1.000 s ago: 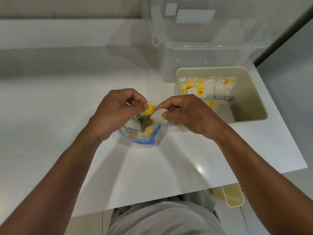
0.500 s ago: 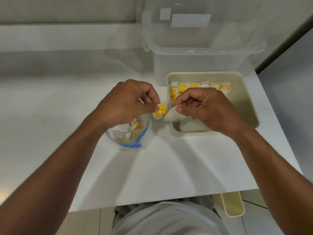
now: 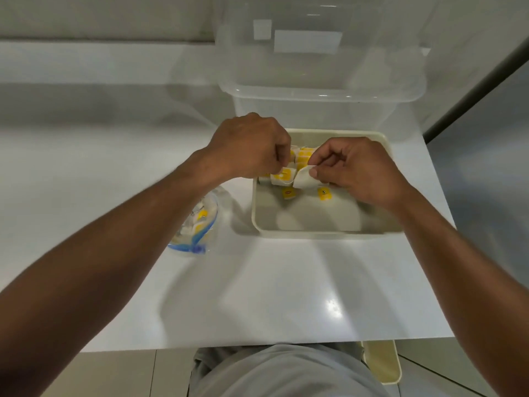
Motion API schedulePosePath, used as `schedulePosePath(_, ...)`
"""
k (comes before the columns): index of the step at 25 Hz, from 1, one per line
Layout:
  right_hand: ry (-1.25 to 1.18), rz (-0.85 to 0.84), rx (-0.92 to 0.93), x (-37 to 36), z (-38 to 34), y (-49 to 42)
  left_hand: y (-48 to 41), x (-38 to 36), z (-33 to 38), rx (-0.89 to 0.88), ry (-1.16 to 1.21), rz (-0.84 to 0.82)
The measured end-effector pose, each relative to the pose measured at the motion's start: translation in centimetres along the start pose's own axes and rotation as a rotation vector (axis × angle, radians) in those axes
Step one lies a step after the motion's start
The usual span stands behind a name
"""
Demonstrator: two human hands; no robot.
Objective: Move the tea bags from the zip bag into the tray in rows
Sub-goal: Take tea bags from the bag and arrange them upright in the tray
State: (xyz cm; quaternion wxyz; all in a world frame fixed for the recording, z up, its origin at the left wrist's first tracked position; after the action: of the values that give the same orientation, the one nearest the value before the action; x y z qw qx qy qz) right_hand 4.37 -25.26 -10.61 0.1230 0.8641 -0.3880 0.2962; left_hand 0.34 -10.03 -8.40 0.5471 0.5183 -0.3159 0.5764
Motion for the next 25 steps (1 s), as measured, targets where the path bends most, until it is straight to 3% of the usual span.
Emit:
schedulePosePath(12,0.136,-0.123,0.011,-3.9,3.7,-1.9,-2.3,-3.6,-0.5,0.0,-0.329,0.002)
schedulePosePath(16,0.129,-0.122,-0.007,-4.7,4.4,-2.1,-2.1,-4.0,0.0,-0.062,-0.554,0.061)
schedulePosePath(19,0.157,-0.222,-0.001,-5.5,4.4,-1.9,-1.7,-4.4,0.5,-0.125,-0.632,-0.008)
schedulePosePath(22,0.013,-0.358,-0.05,-6.6,4.3,-1.7,-1.9,-4.8,0.6,-0.112,-0.568,-0.134)
schedulePosePath(25,0.187,-0.301,-0.007,-6.3,4.5,-3.2,-2.7,-4.7,0.7,-0.071,-0.698,-0.059)
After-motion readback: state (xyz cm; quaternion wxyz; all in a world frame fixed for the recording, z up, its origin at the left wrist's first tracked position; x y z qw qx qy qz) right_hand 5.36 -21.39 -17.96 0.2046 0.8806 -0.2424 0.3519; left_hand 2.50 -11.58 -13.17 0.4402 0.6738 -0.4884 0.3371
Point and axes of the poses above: each hand's wrist, its own y-axis away from the middle knuckle, its own x-axis out of the back of the hand, z = x × y, the point moved 9 cm from there along -y, towards the middle knuckle, and after that the axes turned 13 degrees about x, right-handed, at the moved point
